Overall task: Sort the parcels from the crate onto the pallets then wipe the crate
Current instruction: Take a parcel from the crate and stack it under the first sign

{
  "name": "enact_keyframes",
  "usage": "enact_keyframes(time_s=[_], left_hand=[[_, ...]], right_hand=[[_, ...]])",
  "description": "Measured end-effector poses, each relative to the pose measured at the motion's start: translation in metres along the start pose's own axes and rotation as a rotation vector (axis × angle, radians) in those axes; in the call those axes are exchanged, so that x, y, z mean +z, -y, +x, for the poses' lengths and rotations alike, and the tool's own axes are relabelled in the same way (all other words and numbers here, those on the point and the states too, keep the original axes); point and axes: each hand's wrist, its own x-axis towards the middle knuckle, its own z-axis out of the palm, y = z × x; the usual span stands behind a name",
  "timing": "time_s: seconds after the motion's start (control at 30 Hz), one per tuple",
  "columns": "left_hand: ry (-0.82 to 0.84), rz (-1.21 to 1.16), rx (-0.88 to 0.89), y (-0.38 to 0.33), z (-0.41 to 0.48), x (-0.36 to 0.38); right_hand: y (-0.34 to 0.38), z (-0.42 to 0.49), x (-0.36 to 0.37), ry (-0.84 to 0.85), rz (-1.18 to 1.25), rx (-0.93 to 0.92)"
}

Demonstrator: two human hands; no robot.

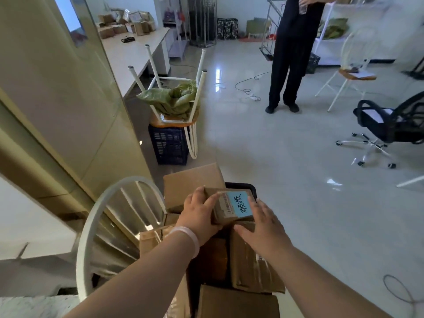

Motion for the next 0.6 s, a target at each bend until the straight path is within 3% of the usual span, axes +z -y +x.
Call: enact_keyframes(time_s=[0.17,0.3,0.47,0.6], left_hand=[[-0.031,-0.087,0.037,0.007,-0.001,-0.010],[-0.148,-0.130,0.146,0.022,-0.004,-0.019],[-0.212,-0.196,0.287,0.027,-0.016,-0.047],[-0.222,-0.278,0.351,0.014,-0.024,-0.067]], right_hand=[[-0.005,0.002,-0.007,-0.035,0.062,0.012],[0.001,0.007,-0.018,-0.080,0.148,0.008],[0.010,0.019,-0.054,-0.117,0.558,0.067],[0.009,0.022,-0.075,-0.007,0.747,0.141]])
